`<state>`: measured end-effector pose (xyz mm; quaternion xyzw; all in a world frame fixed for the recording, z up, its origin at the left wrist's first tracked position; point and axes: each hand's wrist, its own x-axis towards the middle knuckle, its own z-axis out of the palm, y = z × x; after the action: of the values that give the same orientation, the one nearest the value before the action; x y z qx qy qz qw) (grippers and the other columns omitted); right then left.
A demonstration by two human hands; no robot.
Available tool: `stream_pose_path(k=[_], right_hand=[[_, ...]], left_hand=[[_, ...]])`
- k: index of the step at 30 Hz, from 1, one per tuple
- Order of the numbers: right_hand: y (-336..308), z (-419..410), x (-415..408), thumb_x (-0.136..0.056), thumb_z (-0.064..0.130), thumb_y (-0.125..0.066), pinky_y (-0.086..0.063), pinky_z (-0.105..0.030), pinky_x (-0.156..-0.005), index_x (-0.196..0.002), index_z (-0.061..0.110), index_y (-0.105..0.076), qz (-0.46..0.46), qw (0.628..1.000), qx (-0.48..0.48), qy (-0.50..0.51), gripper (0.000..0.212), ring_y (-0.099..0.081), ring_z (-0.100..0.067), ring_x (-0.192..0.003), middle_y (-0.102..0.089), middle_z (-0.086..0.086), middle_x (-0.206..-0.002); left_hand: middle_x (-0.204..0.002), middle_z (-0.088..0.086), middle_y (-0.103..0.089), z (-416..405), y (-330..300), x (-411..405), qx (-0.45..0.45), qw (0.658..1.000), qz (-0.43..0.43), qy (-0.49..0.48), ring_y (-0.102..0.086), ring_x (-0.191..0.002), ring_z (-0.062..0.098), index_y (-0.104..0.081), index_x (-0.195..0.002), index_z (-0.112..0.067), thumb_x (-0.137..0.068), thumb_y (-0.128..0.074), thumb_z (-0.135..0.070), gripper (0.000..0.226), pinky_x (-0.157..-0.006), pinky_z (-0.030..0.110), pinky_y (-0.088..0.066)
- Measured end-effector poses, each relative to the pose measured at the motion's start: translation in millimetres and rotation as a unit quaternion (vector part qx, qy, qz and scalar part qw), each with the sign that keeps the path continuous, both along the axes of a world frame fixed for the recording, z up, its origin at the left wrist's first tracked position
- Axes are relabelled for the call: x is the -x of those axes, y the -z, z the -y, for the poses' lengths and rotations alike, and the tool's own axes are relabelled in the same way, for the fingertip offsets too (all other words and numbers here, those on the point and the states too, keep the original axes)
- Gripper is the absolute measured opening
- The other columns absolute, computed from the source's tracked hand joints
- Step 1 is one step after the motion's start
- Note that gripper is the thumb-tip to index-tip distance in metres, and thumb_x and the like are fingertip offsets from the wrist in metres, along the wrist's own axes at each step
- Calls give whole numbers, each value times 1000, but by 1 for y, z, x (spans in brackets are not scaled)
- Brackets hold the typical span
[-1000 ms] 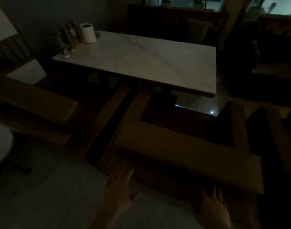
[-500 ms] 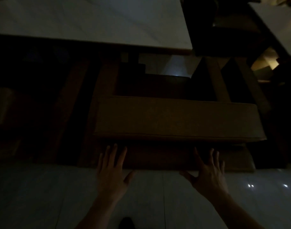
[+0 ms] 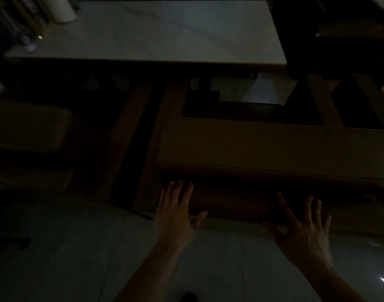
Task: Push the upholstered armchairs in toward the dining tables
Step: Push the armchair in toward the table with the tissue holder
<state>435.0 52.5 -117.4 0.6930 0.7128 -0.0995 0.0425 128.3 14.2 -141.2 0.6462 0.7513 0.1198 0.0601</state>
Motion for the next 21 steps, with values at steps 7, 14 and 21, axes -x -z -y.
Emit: stream_pose_path(k=[7,14,21], right_hand=[[-10,19,2,-71,87,-1,-7,-62,-120,-144,52,29,46,996,72,-12,86,18,-44,-148,20,-24,-161],[-20,28,8,-71,92,-13,-11,-63,-120,-136,53,38,79,984,160,-19,92,16,-47,-147,23,-23,-160],[-18,20,19,-71,92,-17,-17,-63,-119,-137,48,39,100,983,154,-12,97,11,-49,-148,20,-25,-160]], left_hand=[[-153,4,-41,24,-1,2,21,1000,20,-11,-29,-145,27,-39,-149,-30,-85,-42,-73,77,-114,48,-29],[-157,0,-33,58,8,4,11,999,30,-11,-20,-149,25,-34,-152,-32,-90,-36,-74,75,-115,49,-29],[-156,0,-36,44,8,13,9,999,37,-7,-22,-147,24,-38,-149,-32,-88,-37,-75,75,-113,50,-31]])
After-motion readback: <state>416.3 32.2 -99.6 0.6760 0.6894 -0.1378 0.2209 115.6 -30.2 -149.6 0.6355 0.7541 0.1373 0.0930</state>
